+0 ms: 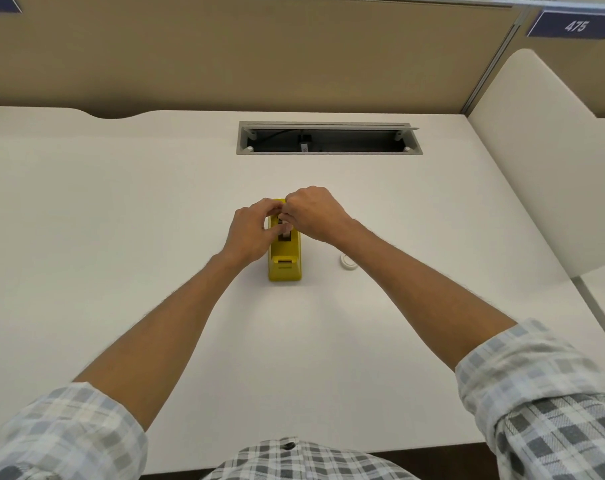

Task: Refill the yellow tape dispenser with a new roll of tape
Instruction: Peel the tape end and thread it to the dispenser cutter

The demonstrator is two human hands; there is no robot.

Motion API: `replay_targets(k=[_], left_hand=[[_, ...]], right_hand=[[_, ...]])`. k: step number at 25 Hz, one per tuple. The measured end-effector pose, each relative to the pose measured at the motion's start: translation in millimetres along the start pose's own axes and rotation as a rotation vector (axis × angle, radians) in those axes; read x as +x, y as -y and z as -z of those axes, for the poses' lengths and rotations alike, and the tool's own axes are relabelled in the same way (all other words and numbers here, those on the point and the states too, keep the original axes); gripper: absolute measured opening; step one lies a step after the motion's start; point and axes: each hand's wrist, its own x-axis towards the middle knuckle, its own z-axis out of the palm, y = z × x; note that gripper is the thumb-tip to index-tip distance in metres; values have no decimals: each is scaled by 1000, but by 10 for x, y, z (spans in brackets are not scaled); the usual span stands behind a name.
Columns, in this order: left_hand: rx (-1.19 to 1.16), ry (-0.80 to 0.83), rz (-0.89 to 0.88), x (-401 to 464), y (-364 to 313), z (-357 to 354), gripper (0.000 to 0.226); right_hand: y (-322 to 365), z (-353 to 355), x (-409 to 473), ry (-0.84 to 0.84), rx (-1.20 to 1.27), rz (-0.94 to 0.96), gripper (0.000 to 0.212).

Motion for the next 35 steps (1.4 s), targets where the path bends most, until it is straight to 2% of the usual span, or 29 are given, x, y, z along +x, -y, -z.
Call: replay_targets(k=[6,9,13,19,35], left_hand=[[-22,37,-26,9,3,26,35],[62,67,27,57,27,37,37],[85,58,-32,84,24,39,35],[72,41,-26,82,20,53,30],[113,77,48,113,34,40,35]], right_hand=[[-51,19,13,6,106,-49,35],[-52,5,6,12,129,-49,35],[-45,-32,25,6,123,-74,35],[-82,-8,22,-14,212,-66,31],[-86,16,62,4,237,-46,30]])
